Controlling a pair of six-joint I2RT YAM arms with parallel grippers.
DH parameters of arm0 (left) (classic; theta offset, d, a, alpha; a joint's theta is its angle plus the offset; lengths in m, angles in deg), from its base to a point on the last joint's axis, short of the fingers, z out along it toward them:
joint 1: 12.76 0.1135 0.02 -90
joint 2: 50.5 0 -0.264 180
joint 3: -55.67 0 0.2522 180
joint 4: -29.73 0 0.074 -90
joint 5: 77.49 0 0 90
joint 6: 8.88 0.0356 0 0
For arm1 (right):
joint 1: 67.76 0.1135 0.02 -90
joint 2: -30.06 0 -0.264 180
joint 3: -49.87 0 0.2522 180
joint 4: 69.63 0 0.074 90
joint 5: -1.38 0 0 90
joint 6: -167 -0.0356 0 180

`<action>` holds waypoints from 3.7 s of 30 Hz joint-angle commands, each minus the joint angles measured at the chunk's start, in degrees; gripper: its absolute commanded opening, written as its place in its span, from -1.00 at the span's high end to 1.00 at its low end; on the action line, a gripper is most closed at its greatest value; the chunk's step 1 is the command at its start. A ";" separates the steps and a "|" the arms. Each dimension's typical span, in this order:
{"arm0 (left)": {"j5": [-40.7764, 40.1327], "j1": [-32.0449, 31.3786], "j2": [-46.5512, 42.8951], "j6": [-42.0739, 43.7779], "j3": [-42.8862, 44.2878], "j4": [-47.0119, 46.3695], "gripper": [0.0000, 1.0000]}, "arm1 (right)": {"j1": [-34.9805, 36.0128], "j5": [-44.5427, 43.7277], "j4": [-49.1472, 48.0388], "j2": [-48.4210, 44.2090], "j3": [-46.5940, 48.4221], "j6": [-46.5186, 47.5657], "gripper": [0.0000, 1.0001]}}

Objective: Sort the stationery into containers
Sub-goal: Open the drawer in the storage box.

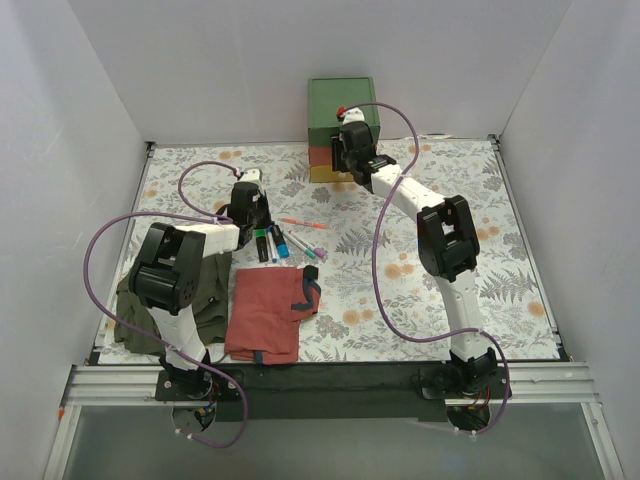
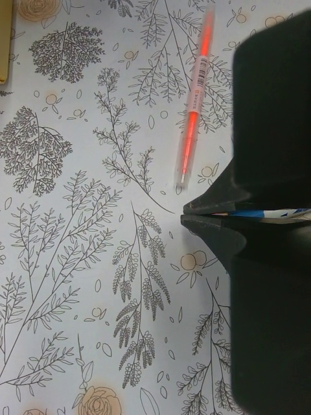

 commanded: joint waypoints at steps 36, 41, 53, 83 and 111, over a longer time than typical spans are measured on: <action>0.96 0.14 -3.36 -1.05 -0.11 -0.15 0.99 | 3.15 -6.17 -1.93 -11.93 -12.58 -2.17 0.97; 1.31 0.14 -3.63 -1.31 -0.55 -0.15 0.99 | 4.73 -6.53 -1.05 -14.56 -15.13 -2.44 0.97; 1.48 0.14 -3.63 -1.22 -0.38 -0.59 0.99 | 8.34 -7.05 0.45 -19.58 -22.17 -4.28 0.97; 2.10 0.14 -4.07 -0.52 0.06 0.64 0.17 | 12.03 -8.29 2.21 -21.78 -24.28 -3.58 0.15; 58.60 13.23 2.60 49.74 24.30 24.94 -0.36 | -2.27 25.49 27.16 -46.55 -32.81 21.00 -0.38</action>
